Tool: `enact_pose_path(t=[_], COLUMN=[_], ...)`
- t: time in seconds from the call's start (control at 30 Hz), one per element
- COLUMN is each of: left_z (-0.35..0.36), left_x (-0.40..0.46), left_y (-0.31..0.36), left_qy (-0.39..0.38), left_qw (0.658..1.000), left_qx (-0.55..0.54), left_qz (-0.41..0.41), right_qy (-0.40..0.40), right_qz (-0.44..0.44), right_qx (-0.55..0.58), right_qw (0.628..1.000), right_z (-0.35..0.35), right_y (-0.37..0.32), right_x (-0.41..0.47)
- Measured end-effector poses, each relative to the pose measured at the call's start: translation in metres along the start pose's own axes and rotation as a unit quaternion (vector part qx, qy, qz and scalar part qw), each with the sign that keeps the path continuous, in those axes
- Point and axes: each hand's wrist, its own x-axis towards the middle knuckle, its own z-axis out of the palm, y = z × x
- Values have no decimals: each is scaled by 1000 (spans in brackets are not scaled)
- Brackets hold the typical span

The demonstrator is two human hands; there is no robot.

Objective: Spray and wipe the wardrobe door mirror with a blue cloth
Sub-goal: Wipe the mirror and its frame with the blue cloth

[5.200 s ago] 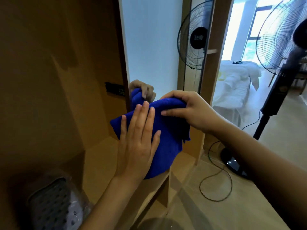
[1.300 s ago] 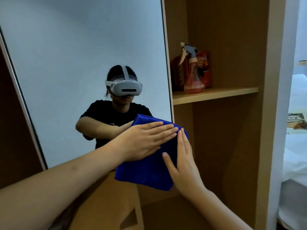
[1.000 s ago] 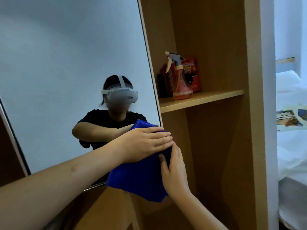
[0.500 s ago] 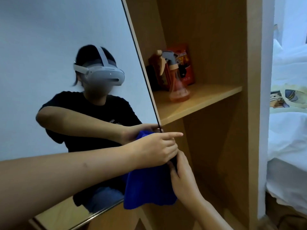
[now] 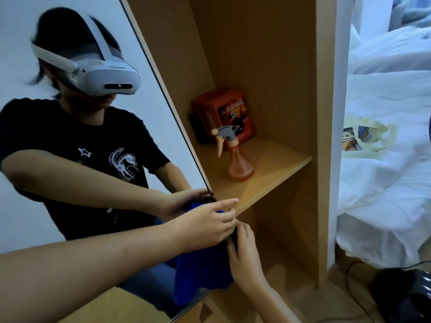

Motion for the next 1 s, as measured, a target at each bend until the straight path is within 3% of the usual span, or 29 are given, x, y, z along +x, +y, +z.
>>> enact_pose_path(t=[0.03, 0.2, 0.33, 0.57, 0.67, 0.8, 1.0], left_z=[-3, -17, -22, -19, -28, -40, -66], left_x=[-2, -24, -43, -67, -65, -58, -32], left_y=[-3, -2, 20, 33, 28, 23, 27], left_qy=[1, 64, 61, -1, 8, 73, 65], left_qw=[1000, 995, 998, 992, 981, 934, 823], left_qx=[-23, 65, 8, -99, -152, -233, -314], left_qz=[11, 44, 32, -83, -120, -261, -469], right_qy=[10, 38, 25, -9, 4, 31, 28], right_qz=[7, 31, 48, 52, 16, -61, -127], right_qx=[-3, 16, 29, -58, -81, -140, -165], right_qw=[1000, 999, 998, 997, 997, 988, 978], right_z=[2, 6, 2, -15, -25, -38, -59], right_y=[-5, -23, -30, -43, -57, -75, -93], right_x=[-1, -1, 2, 9, 10, 19, 24])
